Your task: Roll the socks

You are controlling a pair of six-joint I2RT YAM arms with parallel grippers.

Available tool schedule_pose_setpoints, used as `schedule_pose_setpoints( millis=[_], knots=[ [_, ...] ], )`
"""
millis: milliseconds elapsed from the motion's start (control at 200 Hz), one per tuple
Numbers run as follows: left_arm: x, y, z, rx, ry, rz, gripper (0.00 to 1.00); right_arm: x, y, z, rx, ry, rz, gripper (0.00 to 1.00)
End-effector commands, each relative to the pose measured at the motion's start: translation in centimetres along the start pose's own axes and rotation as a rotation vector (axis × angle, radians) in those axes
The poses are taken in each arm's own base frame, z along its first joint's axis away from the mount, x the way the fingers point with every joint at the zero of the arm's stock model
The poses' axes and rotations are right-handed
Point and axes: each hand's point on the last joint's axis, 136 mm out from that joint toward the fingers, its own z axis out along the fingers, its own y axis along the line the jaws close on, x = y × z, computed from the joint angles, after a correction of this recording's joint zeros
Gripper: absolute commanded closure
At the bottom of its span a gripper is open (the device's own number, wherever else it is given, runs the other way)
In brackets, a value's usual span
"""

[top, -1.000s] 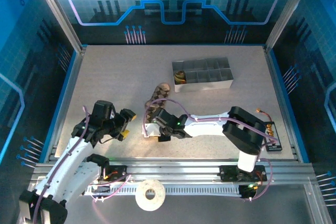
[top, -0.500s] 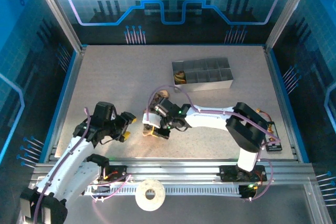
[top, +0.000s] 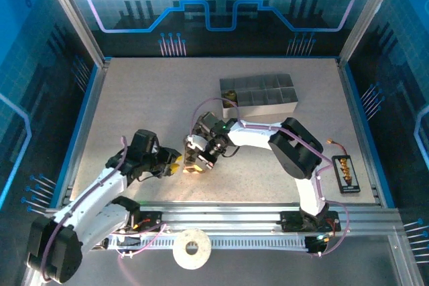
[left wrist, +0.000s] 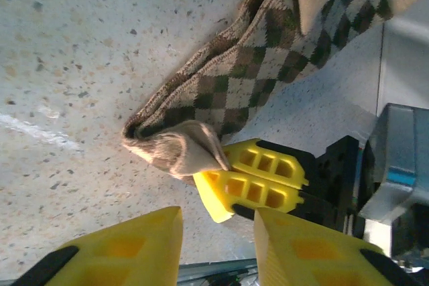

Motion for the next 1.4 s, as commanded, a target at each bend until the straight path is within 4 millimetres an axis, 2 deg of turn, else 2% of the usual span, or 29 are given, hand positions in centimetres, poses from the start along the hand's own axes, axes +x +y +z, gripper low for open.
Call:
schedule_pose_setpoints(
  millis=[0, 95, 220, 470, 595, 695, 770, 840, 941, 1056, 1071, 1156, 1271, 1396],
  knots=[
    [0.1, -1.3, 1.1, 0.041, 0.01, -0.001, 0.69, 0.0, -0.5, 0.1, -0.02, 0.019, 0.065, 1.0],
    [0.1, -1.5, 2.0, 0.036, 0.014, 0.004, 0.73, 0.0, -1.0, 0.4, -0.007, 0.023, 0.076, 1.0],
    [-0.1, -0.8, 3.3, 0.006, 0.022, -0.017, 0.78, 0.1, -1.5, 0.7, 0.002, 0.025, 0.096, 1.0],
    [-0.8, -0.3, 4.9, -0.021, 0.007, -0.031, 0.79, 0.3, -1.6, 0.8, 0.005, 0.015, 0.112, 1.0],
    [-1.1, 1.0, 6.1, -0.07, 0.01, -0.038, 0.8, 0.3, -1.6, 0.7, 0.007, 0.012, 0.116, 0.99],
    [-1.7, 2.8, 6.3, -0.16, -0.018, -0.039, 0.81, 0.2, -1.6, 0.5, 0.016, -0.003, 0.102, 0.93],
    [-2.1, 4.5, 6.1, -0.248, -0.04, -0.046, 0.82, -0.1, -1.5, -0.2, 0.045, -0.044, 0.066, 0.78],
    [-2.1, 5.7, 5.8, -0.307, -0.047, -0.05, 0.81, -0.9, -1.1, -1.7, 0.08, -0.119, -0.007, 0.58],
    [-2.1, 6.6, 5.3, -0.365, -0.053, -0.044, 0.81, -2.1, 0.5, -4.4, 0.18, -0.262, -0.204, 0.48],
    [-2.2, 6.9, 5.0, -0.387, -0.06, -0.04, 0.81, -2.8, 2.0, -7.4, 0.424, -0.378, -0.473, 0.34],
    [-2.2, 6.9, 5.0, -0.387, -0.061, -0.04, 0.81, -2.1, 1.8, -7.2, 0.451, -0.367, -0.494, 0.32],
    [-2.3, 6.6, 5.0, -0.39, -0.061, -0.033, 0.81, -0.9, 2.3, -7.1, 0.544, -0.316, -0.647, 0.31],
    [-2.4, 6.0, 5.0, -0.39, -0.06, -0.017, 0.81, 0.8, 2.1, -4.9, 0.656, -0.159, -0.847, 0.33],
    [-2.3, 5.5, 5.3, -0.389, -0.049, -0.013, 0.81, 0.5, 2.1, -3.2, 0.752, -0.086, -0.999, 0.36]
  ],
)
